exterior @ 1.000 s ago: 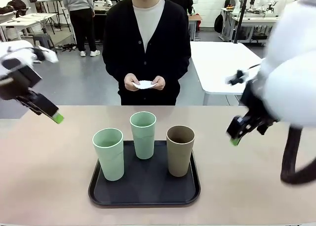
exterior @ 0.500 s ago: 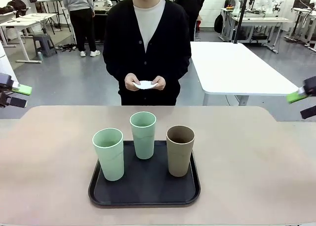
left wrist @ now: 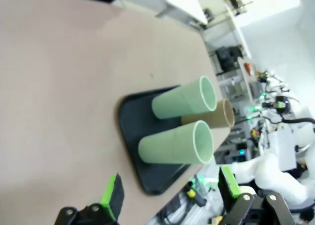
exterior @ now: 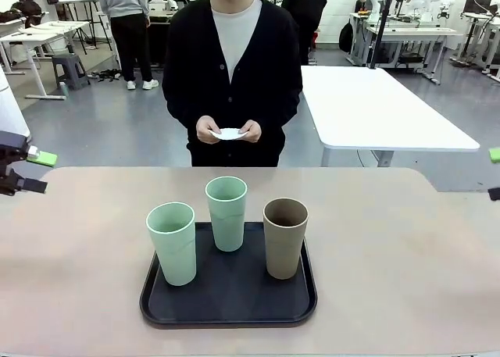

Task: Place coasters on the table and set cups on them.
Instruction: Pick up one Reusable plastic cup and place it on a coaster set by the human.

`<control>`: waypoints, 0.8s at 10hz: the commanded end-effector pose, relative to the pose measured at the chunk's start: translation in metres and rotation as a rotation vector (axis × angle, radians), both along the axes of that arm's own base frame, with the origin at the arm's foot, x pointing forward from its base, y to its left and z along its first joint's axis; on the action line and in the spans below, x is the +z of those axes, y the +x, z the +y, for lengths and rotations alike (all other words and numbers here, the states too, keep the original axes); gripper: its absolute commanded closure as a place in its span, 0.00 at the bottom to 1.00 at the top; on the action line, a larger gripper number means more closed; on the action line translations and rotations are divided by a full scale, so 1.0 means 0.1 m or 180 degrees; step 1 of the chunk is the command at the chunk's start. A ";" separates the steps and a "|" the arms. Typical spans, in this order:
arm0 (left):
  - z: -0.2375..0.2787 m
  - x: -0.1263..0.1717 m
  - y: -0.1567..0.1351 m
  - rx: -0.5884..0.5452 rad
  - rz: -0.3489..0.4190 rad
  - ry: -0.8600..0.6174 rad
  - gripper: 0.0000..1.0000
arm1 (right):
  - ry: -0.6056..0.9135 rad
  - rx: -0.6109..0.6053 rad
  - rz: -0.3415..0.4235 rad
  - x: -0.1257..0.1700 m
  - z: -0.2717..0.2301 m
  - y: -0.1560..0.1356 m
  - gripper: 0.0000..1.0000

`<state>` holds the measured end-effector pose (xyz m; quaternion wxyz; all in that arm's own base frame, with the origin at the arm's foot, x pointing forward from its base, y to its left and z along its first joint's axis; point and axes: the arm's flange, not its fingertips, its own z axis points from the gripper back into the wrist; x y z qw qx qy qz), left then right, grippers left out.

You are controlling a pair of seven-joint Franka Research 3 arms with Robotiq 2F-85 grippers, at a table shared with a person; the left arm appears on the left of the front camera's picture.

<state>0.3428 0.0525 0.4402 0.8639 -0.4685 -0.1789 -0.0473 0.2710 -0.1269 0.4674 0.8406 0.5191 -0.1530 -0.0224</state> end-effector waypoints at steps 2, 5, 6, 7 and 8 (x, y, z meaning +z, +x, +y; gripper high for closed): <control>-0.15 -0.13 -0.29 -0.0407 -0.0103 -0.0026 0.00 | -0.0178 0.0236 0.0075 -0.34 0.24 -0.25 0.00; -0.19 -0.11 -0.55 -0.0692 -0.0036 -0.0094 0.00 | -0.0188 0.0185 0.0134 -0.37 0.19 -0.30 0.00; -0.17 -0.08 -0.63 -0.0724 -0.0067 -0.0022 0.00 | -0.0204 0.0160 0.0142 -0.36 0.19 -0.29 0.00; -0.11 -0.07 -0.72 -0.0698 -0.0006 0.0038 0.00 | -0.0226 0.0166 0.0151 -0.36 0.20 -0.28 0.00; -0.08 -0.08 -0.80 -0.0643 0.0081 0.0065 0.00 | -0.0246 0.0184 0.0159 -0.34 0.21 -0.27 0.00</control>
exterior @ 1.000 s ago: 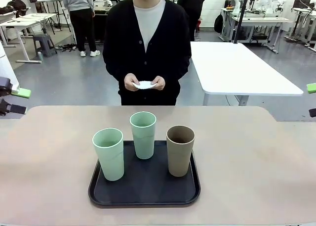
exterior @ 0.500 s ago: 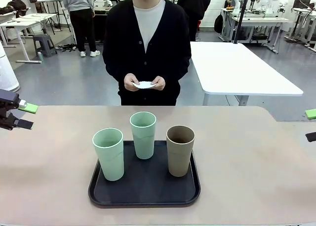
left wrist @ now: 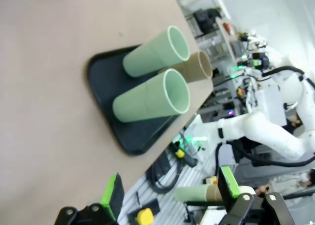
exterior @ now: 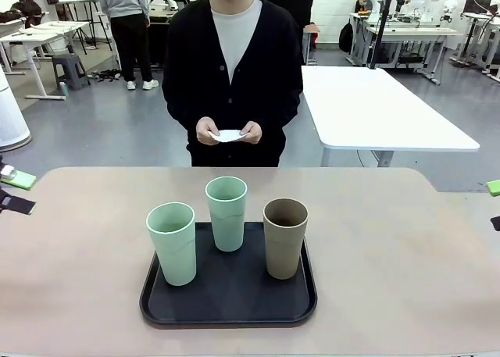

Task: Place coasters on the table and set cups on them.
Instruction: Pick up one Reusable plastic cup and place it on a coaster set by the human.

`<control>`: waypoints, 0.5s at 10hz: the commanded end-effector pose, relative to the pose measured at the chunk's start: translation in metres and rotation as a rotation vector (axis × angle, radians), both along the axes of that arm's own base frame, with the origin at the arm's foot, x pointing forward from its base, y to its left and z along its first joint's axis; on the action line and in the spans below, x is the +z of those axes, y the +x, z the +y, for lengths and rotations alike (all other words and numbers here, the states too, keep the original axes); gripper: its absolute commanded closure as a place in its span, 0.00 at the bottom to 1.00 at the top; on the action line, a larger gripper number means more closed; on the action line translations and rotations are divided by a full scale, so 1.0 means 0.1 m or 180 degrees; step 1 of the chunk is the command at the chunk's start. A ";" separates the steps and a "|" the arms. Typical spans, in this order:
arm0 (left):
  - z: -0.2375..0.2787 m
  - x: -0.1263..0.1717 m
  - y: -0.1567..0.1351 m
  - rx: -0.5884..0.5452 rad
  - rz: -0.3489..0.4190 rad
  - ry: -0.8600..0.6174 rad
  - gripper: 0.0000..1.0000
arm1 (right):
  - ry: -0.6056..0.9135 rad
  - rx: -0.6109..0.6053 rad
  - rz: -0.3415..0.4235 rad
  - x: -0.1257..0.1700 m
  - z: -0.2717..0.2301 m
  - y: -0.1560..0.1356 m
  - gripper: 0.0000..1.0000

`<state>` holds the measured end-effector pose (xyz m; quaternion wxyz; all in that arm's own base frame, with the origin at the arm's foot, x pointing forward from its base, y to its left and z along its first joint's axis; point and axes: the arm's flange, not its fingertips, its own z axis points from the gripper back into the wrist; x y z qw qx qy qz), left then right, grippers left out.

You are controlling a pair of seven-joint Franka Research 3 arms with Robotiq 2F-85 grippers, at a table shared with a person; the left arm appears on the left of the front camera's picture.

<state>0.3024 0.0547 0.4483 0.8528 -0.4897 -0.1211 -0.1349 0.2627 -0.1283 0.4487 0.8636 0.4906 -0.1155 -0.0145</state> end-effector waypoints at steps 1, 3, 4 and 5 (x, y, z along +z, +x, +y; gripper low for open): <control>-0.05 -0.19 -0.43 0.0101 0.0075 0.0102 0.00 | -0.0022 0.0057 -0.0037 -0.15 0.24 -0.17 0.00; 0.03 -0.19 -0.49 0.0170 0.0096 0.0119 0.00 | -0.0059 0.0141 -0.0056 -0.15 0.24 -0.16 0.00; 0.17 0.00 -0.10 0.0081 0.0037 0.0081 0.00 | -0.0035 0.0032 0.0010 0.01 0.04 0.02 0.00; 0.17 0.00 -0.10 0.0081 0.0037 0.0081 0.00 | -0.0035 0.0032 0.0010 0.01 0.04 0.02 0.00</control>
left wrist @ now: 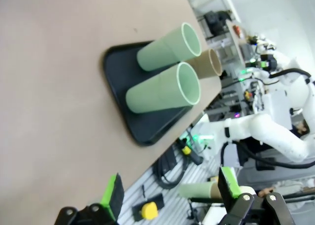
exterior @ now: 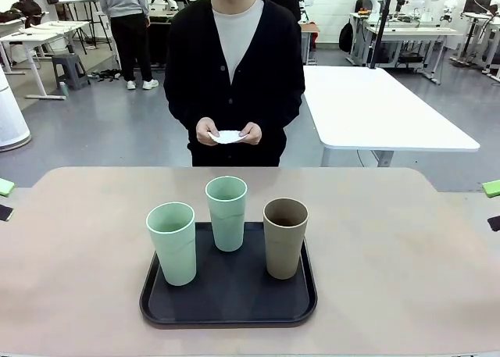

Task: Place coasters on the table and set cups on them.
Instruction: Pick up one Reusable plastic cup and place it on a coaster set by the human.

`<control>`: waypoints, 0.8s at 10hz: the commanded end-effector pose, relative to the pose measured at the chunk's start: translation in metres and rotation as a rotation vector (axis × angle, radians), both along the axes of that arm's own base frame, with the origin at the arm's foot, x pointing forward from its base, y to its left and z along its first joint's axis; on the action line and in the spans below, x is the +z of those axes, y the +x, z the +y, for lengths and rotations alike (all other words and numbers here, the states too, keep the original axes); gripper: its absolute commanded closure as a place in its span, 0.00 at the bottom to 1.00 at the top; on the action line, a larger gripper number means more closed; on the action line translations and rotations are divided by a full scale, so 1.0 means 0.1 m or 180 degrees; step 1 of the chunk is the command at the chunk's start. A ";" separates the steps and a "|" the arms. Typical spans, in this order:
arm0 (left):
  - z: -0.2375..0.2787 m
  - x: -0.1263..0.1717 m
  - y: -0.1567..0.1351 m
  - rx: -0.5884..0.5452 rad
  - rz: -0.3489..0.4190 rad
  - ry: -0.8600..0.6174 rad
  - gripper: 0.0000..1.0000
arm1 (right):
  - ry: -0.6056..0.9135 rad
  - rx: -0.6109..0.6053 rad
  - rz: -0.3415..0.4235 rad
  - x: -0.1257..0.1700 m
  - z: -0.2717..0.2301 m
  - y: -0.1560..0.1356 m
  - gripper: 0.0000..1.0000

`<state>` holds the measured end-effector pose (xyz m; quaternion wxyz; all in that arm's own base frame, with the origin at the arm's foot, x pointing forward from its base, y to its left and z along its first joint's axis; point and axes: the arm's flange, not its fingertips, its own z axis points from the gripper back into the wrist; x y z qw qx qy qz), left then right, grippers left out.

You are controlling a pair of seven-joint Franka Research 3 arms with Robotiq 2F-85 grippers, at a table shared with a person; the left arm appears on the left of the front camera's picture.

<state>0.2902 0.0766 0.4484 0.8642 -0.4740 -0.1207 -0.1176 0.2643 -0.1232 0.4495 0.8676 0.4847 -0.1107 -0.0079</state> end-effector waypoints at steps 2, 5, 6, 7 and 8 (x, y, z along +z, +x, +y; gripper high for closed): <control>-0.05 0.00 0.03 -0.0034 -0.0015 -0.0027 0.00 | 0.0015 -0.0015 0.0000 0.00 -0.01 0.00 0.00; -0.05 0.00 0.03 -0.0034 -0.0015 -0.0027 0.00 | 0.0015 -0.0015 0.0000 0.00 -0.01 0.00 0.00; -0.05 0.00 0.03 -0.0034 -0.0015 -0.0027 0.00 | 0.0015 -0.0015 0.0000 0.00 -0.01 0.00 0.00; -0.05 0.00 0.03 -0.0034 -0.0015 -0.0027 0.00 | 0.0015 -0.0015 0.0000 0.00 -0.01 0.00 0.00; -0.05 0.00 0.03 -0.0034 -0.0015 -0.0027 0.00 | 0.0015 -0.0015 0.0000 0.00 -0.01 0.00 0.00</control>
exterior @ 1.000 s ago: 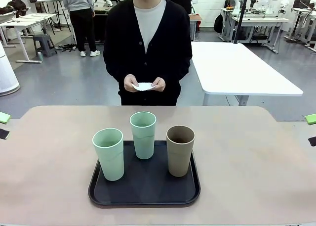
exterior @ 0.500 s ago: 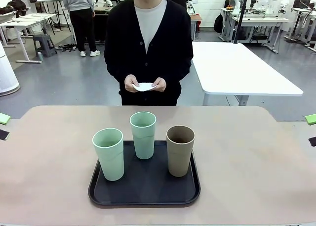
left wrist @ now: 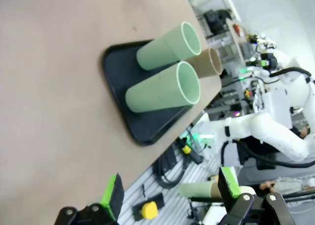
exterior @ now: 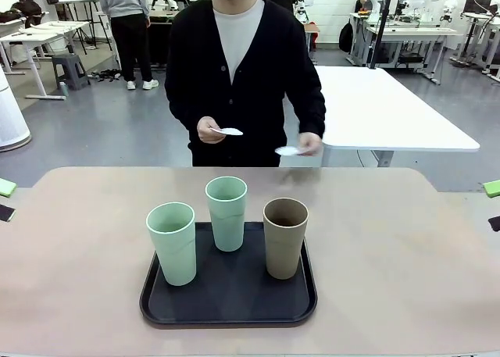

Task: Place coasters on the table and set cups on them.
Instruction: Pick up one Reusable plastic cup and place it on a coaster set by the human.

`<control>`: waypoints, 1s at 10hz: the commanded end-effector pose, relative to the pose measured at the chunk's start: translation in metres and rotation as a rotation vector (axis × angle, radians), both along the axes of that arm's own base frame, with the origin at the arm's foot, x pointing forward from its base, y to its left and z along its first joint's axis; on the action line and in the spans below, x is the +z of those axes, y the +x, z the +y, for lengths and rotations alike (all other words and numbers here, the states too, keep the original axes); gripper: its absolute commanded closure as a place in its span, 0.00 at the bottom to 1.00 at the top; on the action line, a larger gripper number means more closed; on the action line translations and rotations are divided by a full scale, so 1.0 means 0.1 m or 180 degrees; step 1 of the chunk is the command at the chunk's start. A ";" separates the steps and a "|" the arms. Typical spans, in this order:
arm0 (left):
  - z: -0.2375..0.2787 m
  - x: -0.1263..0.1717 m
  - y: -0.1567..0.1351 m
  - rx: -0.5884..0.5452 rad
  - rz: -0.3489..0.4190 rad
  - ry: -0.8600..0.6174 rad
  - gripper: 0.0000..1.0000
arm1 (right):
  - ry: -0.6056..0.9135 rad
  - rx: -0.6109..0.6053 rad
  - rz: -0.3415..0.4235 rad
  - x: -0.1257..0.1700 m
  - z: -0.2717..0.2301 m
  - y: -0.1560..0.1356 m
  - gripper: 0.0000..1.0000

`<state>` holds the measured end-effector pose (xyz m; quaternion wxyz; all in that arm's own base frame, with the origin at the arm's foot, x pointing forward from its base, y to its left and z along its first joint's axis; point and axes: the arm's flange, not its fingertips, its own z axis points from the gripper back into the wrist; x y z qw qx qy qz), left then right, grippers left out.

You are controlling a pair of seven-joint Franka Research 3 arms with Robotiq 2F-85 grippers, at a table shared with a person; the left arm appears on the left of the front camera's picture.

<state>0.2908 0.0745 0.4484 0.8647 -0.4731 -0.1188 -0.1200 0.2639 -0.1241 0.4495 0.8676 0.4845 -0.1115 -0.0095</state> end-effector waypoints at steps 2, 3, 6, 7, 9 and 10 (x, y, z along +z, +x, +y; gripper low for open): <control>-0.03 0.00 0.02 -0.0016 -0.0017 -0.0036 0.00 | 0.0015 -0.0004 0.0000 0.00 0.00 0.00 0.00; -0.03 0.00 0.02 -0.0016 -0.0017 -0.0036 0.00 | 0.0015 -0.0004 0.0000 0.00 0.00 0.00 0.00; -0.03 0.00 0.02 -0.0016 -0.0017 -0.0036 0.00 | 0.0015 -0.0004 0.0000 0.00 0.00 0.00 0.00; -0.03 0.00 0.02 -0.0016 -0.0017 -0.0036 0.00 | 0.0015 -0.0004 0.0000 0.00 0.00 0.00 0.00; -0.03 0.00 0.02 -0.0016 -0.0017 -0.0036 0.00 | 0.0015 -0.0004 0.0000 0.00 0.00 0.00 0.00; -0.03 0.00 0.02 -0.0016 -0.0017 -0.0036 0.00 | 0.0015 -0.0004 0.0000 0.00 0.00 0.00 0.00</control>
